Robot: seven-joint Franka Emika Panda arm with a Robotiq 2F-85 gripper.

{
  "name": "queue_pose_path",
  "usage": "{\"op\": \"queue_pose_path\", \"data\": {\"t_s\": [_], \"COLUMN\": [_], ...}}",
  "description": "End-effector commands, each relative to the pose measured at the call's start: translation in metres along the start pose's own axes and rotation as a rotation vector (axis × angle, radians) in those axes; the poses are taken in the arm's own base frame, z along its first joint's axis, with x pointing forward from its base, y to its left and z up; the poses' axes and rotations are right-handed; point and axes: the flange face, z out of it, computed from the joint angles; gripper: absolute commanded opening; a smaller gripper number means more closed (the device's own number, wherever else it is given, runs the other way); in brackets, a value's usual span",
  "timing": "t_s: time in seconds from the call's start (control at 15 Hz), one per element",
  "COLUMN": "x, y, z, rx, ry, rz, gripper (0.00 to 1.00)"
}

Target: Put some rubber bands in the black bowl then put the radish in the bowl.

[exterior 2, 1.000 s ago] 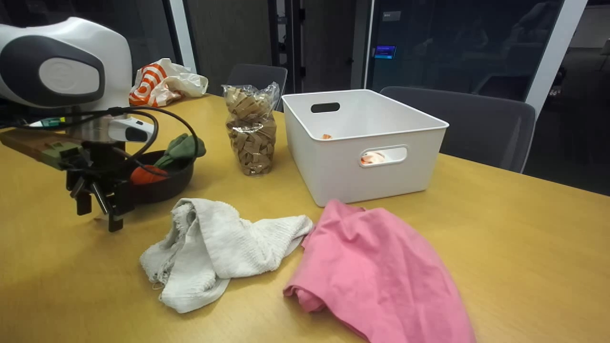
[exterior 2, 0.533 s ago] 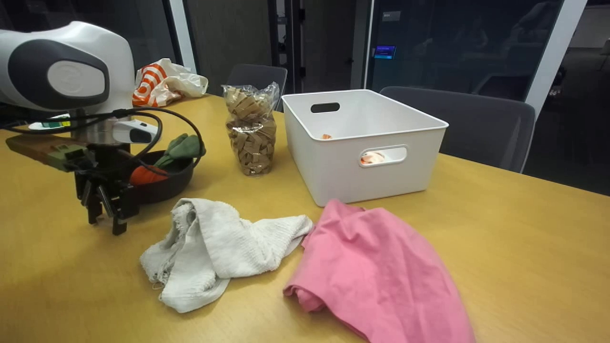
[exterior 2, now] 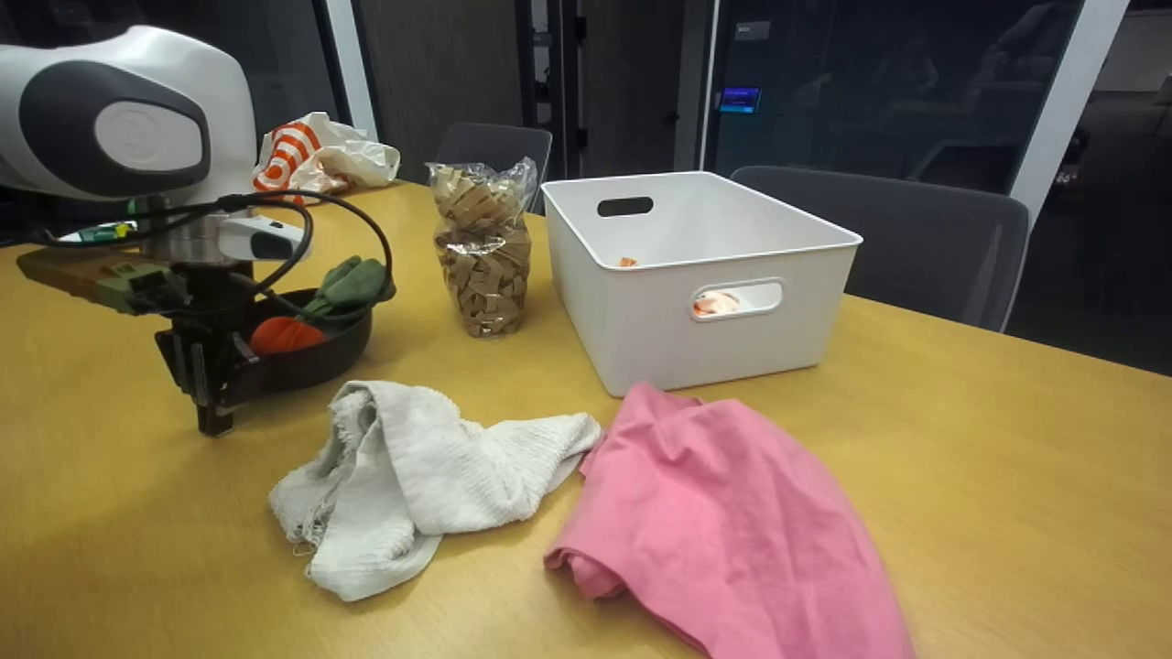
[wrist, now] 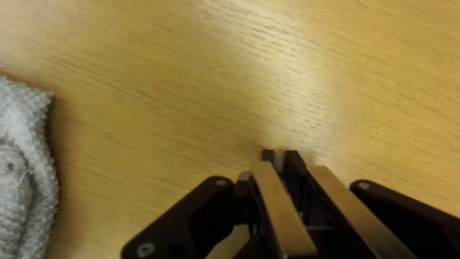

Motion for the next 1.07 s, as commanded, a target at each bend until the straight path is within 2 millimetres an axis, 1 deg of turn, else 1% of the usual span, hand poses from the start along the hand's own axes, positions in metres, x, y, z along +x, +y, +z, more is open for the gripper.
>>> {"op": "queue_pose_path", "data": {"t_s": [0.0, 0.07, 0.27, 0.4, 0.47, 0.73, 1.0], "x": [0.003, 0.003, 0.0, -0.002, -0.003, -0.008, -0.016], "y": [0.002, 0.001, 0.003, 0.008, 0.012, 0.029, 0.041], "z": [-0.001, -0.001, -0.005, -0.015, -0.023, -0.044, -0.068], "rx": [-0.035, -0.04, -0.053, -0.038, -0.026, -0.032, -0.058], "ry": [0.023, 0.023, 0.027, 0.021, 0.025, 0.035, 0.054], "rz": [0.006, 0.006, 0.006, 0.014, 0.022, 0.054, 0.078], "gripper": [0.03, 0.08, 0.1, 0.08, 0.08, 0.05, 0.07]}}
